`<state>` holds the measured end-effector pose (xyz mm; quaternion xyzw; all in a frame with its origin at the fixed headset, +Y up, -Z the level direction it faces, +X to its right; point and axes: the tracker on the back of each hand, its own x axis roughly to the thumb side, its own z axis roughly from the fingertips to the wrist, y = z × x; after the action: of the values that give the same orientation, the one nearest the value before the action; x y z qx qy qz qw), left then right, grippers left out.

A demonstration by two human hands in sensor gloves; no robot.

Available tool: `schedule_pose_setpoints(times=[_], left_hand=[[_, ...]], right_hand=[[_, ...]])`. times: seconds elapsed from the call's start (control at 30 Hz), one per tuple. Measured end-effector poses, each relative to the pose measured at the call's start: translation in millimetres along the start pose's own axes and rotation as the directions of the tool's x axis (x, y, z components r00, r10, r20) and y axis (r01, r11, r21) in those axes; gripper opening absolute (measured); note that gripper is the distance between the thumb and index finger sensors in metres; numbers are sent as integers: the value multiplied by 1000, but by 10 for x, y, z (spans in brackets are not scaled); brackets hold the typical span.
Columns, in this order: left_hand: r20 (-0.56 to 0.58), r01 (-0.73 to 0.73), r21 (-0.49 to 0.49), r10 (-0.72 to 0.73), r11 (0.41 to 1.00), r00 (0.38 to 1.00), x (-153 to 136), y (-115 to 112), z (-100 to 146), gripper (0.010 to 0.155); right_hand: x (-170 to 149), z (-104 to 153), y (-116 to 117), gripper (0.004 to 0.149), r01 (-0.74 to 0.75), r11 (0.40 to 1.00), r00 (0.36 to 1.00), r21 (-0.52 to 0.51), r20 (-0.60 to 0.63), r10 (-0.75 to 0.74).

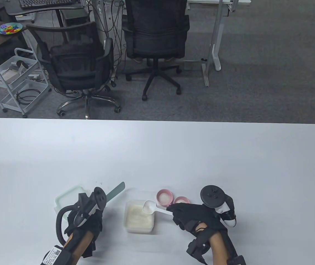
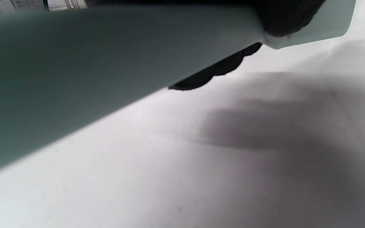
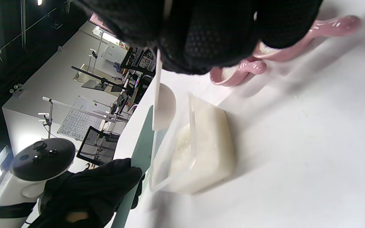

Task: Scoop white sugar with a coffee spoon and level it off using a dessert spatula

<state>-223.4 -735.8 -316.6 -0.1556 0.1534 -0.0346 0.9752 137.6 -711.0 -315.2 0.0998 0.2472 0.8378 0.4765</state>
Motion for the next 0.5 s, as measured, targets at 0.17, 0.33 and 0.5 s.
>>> schedule_pose_setpoints(times=[0.17,0.33,0.5], left_hand=[[-13,65,-42,-65,997,998,63,-115,-43,49],[-28,87,-18,-88,996,996,90,-107,13,52],[121,-117,188,96,975,988,59,113,200,80]], right_hand=[[4,-3,9,50,-5,1000,1000,2,1,5],[9,-9,20,50,-10,1000,1000,8,3,10],[11,-10,25,50,-8,1000,1000,10,7,8]])
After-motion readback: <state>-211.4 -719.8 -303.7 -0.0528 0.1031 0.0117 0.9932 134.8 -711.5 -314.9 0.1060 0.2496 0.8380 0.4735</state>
